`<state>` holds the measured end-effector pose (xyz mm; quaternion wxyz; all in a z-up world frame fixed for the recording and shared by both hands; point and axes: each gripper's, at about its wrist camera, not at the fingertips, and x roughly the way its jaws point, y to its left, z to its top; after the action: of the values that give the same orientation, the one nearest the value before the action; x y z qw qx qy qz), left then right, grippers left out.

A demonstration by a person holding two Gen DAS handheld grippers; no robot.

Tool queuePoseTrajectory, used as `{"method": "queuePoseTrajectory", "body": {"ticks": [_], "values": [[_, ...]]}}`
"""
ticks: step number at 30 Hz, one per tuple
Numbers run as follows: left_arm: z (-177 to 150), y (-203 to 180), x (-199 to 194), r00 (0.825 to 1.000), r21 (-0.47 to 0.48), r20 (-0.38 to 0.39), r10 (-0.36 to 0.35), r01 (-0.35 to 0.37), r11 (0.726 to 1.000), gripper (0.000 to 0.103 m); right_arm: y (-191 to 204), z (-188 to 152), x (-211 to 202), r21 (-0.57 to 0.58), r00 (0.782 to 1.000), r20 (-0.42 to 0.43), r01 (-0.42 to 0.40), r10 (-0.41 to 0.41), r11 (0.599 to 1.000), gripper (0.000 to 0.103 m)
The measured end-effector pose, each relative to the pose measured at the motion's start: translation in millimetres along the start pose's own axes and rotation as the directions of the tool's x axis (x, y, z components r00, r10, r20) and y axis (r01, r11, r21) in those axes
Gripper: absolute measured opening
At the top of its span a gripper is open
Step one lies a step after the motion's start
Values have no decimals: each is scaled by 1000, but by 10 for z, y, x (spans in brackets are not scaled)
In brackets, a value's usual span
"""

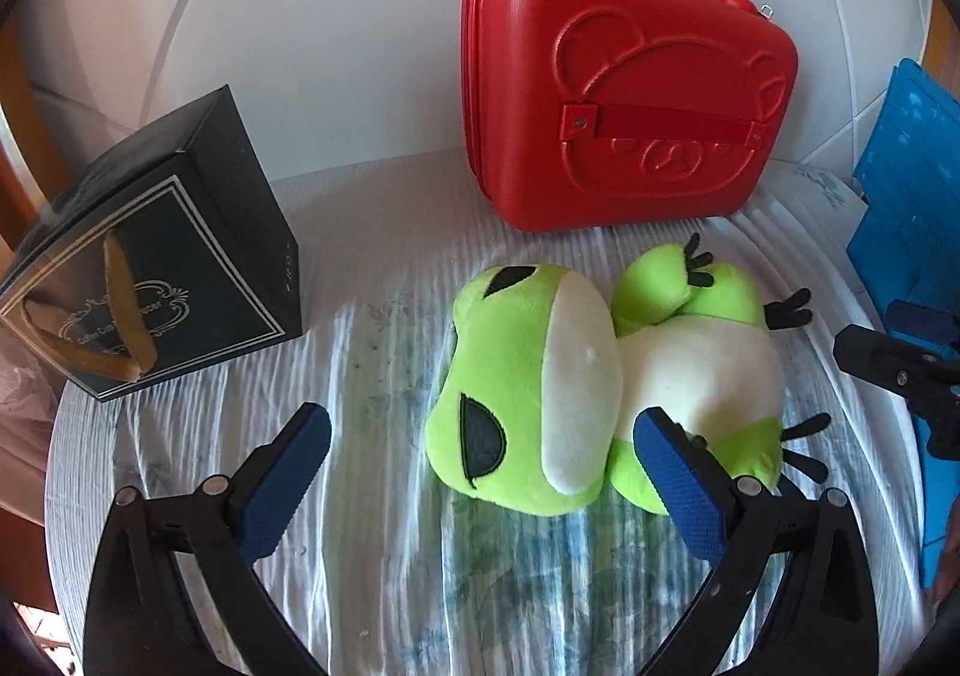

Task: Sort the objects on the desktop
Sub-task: 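Move both grippers down to the green frog plush on the sheet, then close the left gripper on the frog's head while the right grips its body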

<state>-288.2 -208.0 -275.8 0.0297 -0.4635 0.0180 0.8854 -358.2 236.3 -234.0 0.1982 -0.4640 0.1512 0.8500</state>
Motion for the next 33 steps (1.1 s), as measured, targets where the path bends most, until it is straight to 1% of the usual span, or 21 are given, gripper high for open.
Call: {"method": "queuePoseTrajectory", "body": {"ticks": [4, 6, 8, 11, 13, 15, 16, 17, 18, 19, 20, 21, 22, 24, 26, 30, 33], "values": [[34, -15, 239, 1000, 32, -12, -24, 25, 999, 103, 0, 134, 361, 31, 1000, -16, -20, 21, 999, 103], [12, -12, 396, 998, 46, -54, -23, 25, 999, 103, 21, 175, 532, 34, 999, -32, -22, 23, 999, 103], [-25, 6, 503, 996, 40, -78, -43, 47, 998, 103, 29, 205, 697, 46, 999, -50, -21, 23, 999, 103], [-37, 59, 580, 994, -5, -71, -89, 88, 996, 103, 21, 222, 908, 66, 995, -86, -36, 41, 997, 103], [-54, 61, 664, 988, -27, -90, -128, 126, 992, 103, -25, 221, 989, 95, 994, -92, -51, 60, 994, 103], [-87, 20, 792, 970, -36, -149, -192, 189, 981, 103, -56, 228, 1099, 131, 989, -114, -81, 97, 988, 103], [-106, -22, 814, 970, -19, -155, -188, 188, 982, 103, -67, 222, 1138, 143, 986, -122, -94, 112, 985, 102], [-113, -53, 774, 980, 11, -120, -158, 160, 987, 103, -71, 210, 1184, 152, 982, -137, -112, 133, 982, 99], [-117, -73, 718, 987, 24, -83, -140, 142, 989, 96, -49, 192, 1210, 149, 978, -149, -126, 148, 981, 88], [-125, -81, 691, 983, 12, -80, -165, 166, 986, 88, -15, 183, 1196, 138, 976, -145, -141, 160, 980, 73], [-136, -92, 670, 984, 7, -78, -160, 161, 987, 83, 34, 186, 1152, 117, 978, -133, -144, 159, 983, 69], [-154, -117, 641, 986, 20, -75, -149, 151, 988, 76, 94, 181, 1114, 90, 981, -130, -131, 142, 987, 66], [-175, -133, 610, 987, 29, -71, -143, 145, 989, 73, 137, 178, 1085, 73, 982, -129, -127, 136, 989, 63], [-211, -139, 537, 989, 34, -69, -130, 133, 991, 61, 172, 180, 1033, 69, 984, -124, -121, 129, 990, 58], [-225, -115, 488, 990, 23, -70, -123, 125, 992, 57, 193, 154, 950, 75, 985, -113, -126, 133, 989, 54], [-310, -87, 335, 991, 3, -65, -115, 116, 993, 54, 308, 81, 799, 32, 986, -108, -122, 125, 992, 50], [-382, -67, 182, 992, -4, -51, -113, 113, 994, 54, 340, 32, 638, 26, 987, -97, -123, 125, 992, 49]]}}
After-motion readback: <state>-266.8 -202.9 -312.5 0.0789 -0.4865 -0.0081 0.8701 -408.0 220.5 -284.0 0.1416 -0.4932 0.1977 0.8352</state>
